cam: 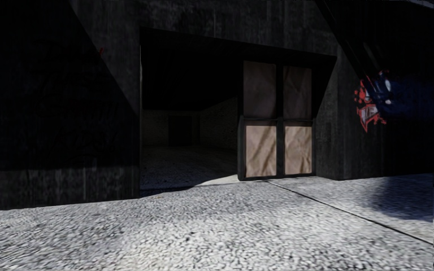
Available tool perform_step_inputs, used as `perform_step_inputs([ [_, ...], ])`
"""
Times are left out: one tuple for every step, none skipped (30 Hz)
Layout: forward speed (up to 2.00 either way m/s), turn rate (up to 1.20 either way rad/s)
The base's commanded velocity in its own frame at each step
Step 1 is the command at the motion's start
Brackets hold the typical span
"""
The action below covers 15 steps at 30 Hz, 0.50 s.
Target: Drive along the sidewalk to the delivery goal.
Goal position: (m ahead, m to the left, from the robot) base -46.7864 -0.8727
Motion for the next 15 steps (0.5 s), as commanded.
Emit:
perform_step_inputs([
  [0.73, 0.81],
  [0.73, 0.81],
  [0.74, 0.82],
  [0.74, 0.82],
  [0.74, 0.82],
  [0.74, 0.82],
  [0.74, 0.82],
  [0.76, 0.82],
  [0.80, 0.82],
  [0.82, 0.82],
  [0.82, 0.82],
  [0.82, 0.82],
  [0.83, 0.82],
  [0.83, 0.82],
  [0.83, 0.82],
])
